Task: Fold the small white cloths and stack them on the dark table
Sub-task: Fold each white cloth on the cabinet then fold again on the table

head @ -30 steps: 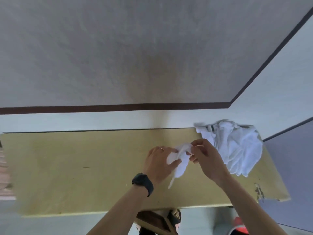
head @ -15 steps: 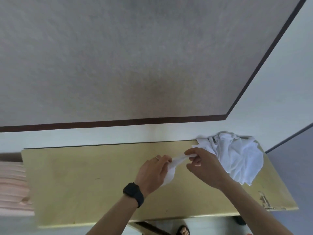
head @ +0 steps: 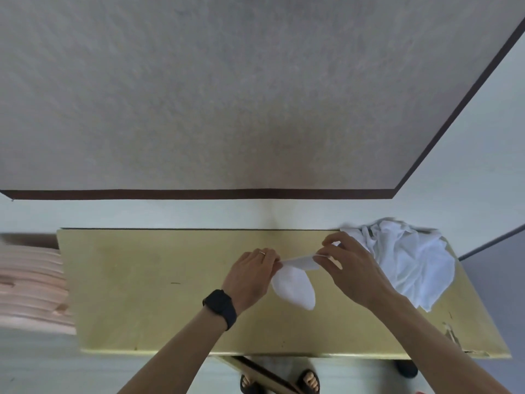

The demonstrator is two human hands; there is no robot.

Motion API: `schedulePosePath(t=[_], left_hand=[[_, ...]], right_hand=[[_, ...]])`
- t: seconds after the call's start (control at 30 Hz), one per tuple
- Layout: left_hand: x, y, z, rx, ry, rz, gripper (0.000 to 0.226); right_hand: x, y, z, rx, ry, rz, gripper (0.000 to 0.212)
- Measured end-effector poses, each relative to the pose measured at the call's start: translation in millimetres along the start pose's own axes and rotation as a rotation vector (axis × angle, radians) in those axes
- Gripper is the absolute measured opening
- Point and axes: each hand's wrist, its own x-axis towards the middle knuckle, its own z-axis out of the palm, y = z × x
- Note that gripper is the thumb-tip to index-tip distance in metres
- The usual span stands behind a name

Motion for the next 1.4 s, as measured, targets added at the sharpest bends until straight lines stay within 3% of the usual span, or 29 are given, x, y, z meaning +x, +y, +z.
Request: schedulePosePath(t=[0.17, 0.33, 0.47, 0.53, 0.63, 0.77, 0.83, 0.93, 1.03, 1.23, 1.4], left_hand=[[-8.3, -19.3, 3.0, 0.156, -0.09, 0.072, 0.027], [-22.6, -42.1, 4.1, 0.203, -0.198, 0.016, 0.031], [-30.4, -57.6, 5.7, 0.195, -0.266, -0.022, 0.013], [-29.8, -62.5, 5.3, 0.193, -0.283, -0.048, 0.02], [-26.1, -79.1, 10.2, 0.195, -0.182, -0.09, 0.038], [-5.3, -95.8, 2.5, 0.211, -0.003, -0.076, 0.014], [8.1, -105.1, -1.6, 0.213, 0.055, -0.101, 0.03], [24.8, -118.2, -9.8, 0.244, 0.136, -0.052, 0.011], [32.5, -126.5, -16.4, 0.268, 0.191, -0.006, 0.02], [0.4, -134.8, 5.4, 0.291, 0.191, 0.028, 0.026], [-62.0, -128.4, 56.1, 0.264, 0.045, -0.014, 0.02]], right_hand=[[-1.8, 2.4, 5.5, 0.034, -0.002, 0.0, 0.009], [-10.5, 21.9, 8.9, 0.019, -0.046, 0.069, 0.014], [-18.7, 35.2, 22.2, 0.021, -0.113, 0.111, 0.02], [-18.3, 41.8, 30.6, -0.001, -0.111, 0.113, 0.016], [-10.0, 50.3, 41.8, -0.029, -0.117, 0.103, 0.014], [14.3, 51.8, 52.3, -0.026, -0.118, 0.158, 0.02], [27.8, 52.0, 56.7, -0.033, -0.083, 0.176, 0.021], [44.9, 50.5, 62.3, -0.037, 0.007, 0.176, 0.016], [53.9, 47.8, 68.5, -0.047, 0.095, 0.143, 0.01], [31.9, 45.5, 86.8, -0.105, 0.091, 0.104, 0.008], [-27.8, 49.2, 129.0, -0.098, -0.028, 0.163, 0.004]])
